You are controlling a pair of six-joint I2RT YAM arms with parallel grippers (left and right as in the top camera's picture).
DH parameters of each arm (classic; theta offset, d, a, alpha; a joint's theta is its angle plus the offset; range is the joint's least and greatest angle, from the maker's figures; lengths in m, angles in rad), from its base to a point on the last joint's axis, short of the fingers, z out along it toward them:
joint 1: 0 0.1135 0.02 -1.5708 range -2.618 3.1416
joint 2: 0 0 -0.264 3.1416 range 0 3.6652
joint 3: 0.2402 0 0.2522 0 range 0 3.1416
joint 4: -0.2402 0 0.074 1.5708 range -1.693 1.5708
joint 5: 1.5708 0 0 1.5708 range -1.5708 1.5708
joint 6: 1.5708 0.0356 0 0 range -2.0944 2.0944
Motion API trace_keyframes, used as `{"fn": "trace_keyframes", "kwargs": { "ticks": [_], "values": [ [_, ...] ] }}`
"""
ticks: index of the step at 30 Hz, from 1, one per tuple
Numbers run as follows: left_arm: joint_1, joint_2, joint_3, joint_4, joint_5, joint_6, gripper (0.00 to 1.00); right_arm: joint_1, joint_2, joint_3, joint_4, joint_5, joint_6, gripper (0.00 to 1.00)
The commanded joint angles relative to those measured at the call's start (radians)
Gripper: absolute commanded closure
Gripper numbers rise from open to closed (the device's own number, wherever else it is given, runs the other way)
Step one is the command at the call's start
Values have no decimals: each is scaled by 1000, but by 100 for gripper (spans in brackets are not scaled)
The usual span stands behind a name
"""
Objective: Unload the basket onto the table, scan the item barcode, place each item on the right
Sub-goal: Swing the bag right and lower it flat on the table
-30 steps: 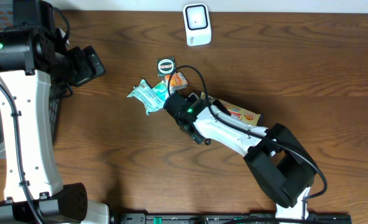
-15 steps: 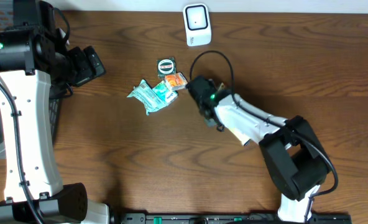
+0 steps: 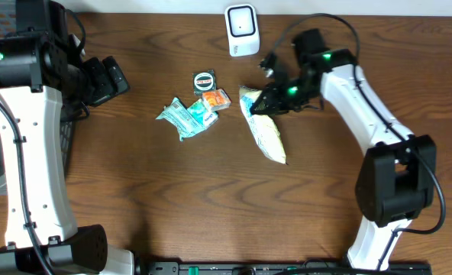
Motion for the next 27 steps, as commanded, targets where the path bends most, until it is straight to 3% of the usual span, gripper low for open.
{"fn": "trace_keyframes", "kwargs": {
  "ticks": [1, 5, 7, 8, 9, 11, 13, 14, 18, 19, 20, 21, 23, 24, 26, 27],
  "values": [
    [2, -8, 8, -3, -5, 2, 2, -70, 2, -105, 23, -274, -45, 99],
    [2, -8, 8, -3, -5, 2, 2, -169, 2, -222, 79, -270, -45, 99],
    [2, -8, 8, -3, -5, 2, 2, -221, 2, -246, 96, -151, -23, 99],
    [2, -8, 8, -3, -5, 2, 2, -243, 2, -246, 96, -63, -3, 94],
    [2, -8, 8, -3, -5, 2, 2, -269, 2, -239, 95, 58, 40, 79],
    [2, -8, 8, -3, -5, 2, 2, -330, 2, -184, 40, 216, 89, 71],
    [2, -8, 8, -3, -5, 2, 2, -369, 2, -106, -39, 281, 76, 41],
    [2, -8, 8, -3, -5, 2, 2, -379, 2, -68, -76, 303, 62, 36],
    [2, -8, 8, -3, -5, 2, 2, -379, 2, 71, -238, 417, 51, 29],
    [2, -8, 8, -3, -5, 2, 2, -374, 2, 85, -264, 425, 48, 24],
    [2, -8, 8, -3, -5, 2, 2, -352, 2, 94, -322, 433, 5, 10],
    [2, -8, 8, -3, -5, 2, 2, -344, 2, 89, -333, 453, 4, 7],
    [2, -8, 8, -3, -5, 2, 2, -322, 2, 63, -337, 520, 11, 6],
    [2, -8, 8, -3, -5, 2, 2, -310, 2, 44, -335, 536, 21, 12],
    [2, -8, 8, -3, -5, 2, 2, -278, 2, -18, -320, 558, 24, 41],
    [2, -8, 8, -3, -5, 2, 2, -268, 2, -39, -320, 578, 31, 47]
  ]
}}
